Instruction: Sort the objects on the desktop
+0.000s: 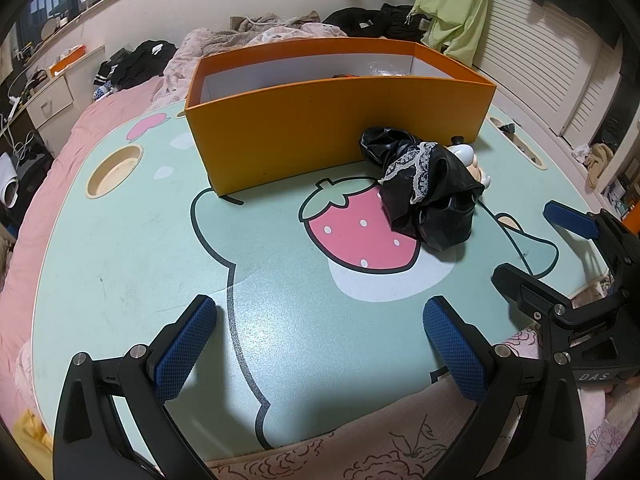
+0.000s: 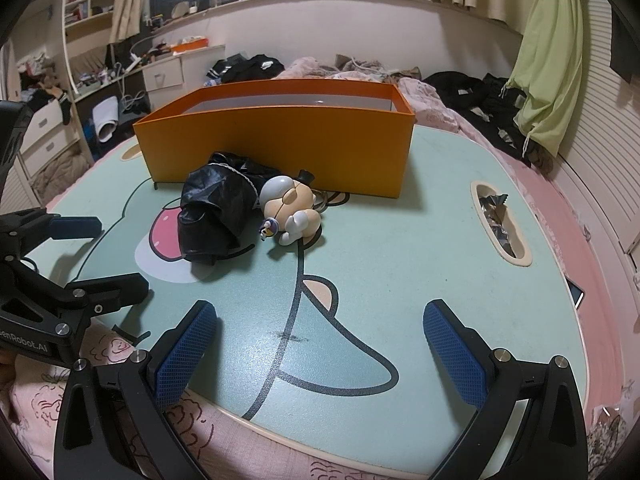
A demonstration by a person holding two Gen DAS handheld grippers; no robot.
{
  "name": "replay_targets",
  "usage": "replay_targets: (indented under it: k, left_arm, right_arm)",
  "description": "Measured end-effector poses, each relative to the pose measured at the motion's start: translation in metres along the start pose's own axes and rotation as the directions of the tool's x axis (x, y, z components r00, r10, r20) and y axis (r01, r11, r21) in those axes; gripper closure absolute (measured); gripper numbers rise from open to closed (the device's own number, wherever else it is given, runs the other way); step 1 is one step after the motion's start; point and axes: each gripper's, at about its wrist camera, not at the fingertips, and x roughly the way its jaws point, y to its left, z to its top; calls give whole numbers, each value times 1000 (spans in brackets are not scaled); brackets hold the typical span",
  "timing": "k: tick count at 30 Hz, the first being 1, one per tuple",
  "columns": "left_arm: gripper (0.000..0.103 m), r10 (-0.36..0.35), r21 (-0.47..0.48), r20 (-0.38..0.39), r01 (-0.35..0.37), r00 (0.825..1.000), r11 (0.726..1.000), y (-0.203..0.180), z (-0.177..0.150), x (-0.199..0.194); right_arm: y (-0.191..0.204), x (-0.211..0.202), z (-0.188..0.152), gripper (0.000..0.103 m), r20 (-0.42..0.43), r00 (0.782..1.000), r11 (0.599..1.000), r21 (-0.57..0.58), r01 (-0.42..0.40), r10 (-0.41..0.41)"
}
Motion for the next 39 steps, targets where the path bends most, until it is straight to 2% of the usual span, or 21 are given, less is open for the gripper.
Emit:
replay_targets:
  k: [12,13,39]
  left_arm:
    - [0,0,-1,0,0,1000,1000,0,0,0]
    - [0,0,-1,0,0,1000,1000,0,0,0]
    - [0,8,-4,2,-8,1000,1000,0,-1,0]
  right_arm:
    - [0,0,-1,0,1,1000,1000,1,0,0]
    - [0,1,-1,0,5,996,992,86,91,-92]
    - [2,-1,-2,0,9,996,992,89,91,-92]
